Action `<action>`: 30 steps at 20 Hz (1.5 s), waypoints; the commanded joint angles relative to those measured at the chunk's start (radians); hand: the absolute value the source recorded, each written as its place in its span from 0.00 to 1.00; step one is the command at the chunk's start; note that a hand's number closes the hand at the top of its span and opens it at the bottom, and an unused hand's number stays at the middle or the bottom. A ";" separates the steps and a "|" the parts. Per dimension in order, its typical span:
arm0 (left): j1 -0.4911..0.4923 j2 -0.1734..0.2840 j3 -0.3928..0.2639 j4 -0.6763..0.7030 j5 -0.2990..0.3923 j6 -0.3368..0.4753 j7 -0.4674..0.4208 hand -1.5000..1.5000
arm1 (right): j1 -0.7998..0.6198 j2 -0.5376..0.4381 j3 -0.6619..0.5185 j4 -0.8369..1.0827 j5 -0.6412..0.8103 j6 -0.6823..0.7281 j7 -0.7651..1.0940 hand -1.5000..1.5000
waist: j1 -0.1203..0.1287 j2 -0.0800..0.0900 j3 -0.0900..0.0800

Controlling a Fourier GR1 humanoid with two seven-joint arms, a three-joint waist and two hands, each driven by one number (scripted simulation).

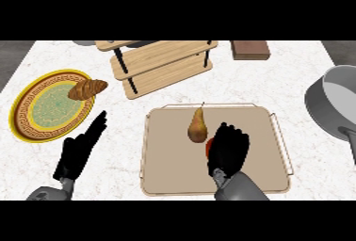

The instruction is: Pick the tomato from the tray and place it in the tiered shelf

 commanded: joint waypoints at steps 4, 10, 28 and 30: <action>0.030 -0.004 0.014 0.017 -0.021 -0.013 -0.030 0.50 | -0.007 0.014 0.045 0.121 0.043 -0.121 0.148 1.00 | -0.002 0.014 0.008; 0.030 -0.050 0.006 0.015 -0.049 -0.009 -0.018 0.50 | -0.106 0.014 -0.013 0.082 0.036 -0.012 0.043 1.00 | -0.007 0.013 0.008; 0.042 -0.037 0.040 -0.036 -0.062 -0.021 0.027 0.50 | -0.244 -0.287 -0.390 -0.350 -0.409 0.283 -0.652 1.00 | -0.013 0.010 0.008; 0.065 -0.020 0.060 -0.049 -0.039 -0.038 0.004 0.50 | -0.271 -0.200 -0.420 -0.413 -0.444 0.233 -0.592 1.00 | -0.011 0.007 0.008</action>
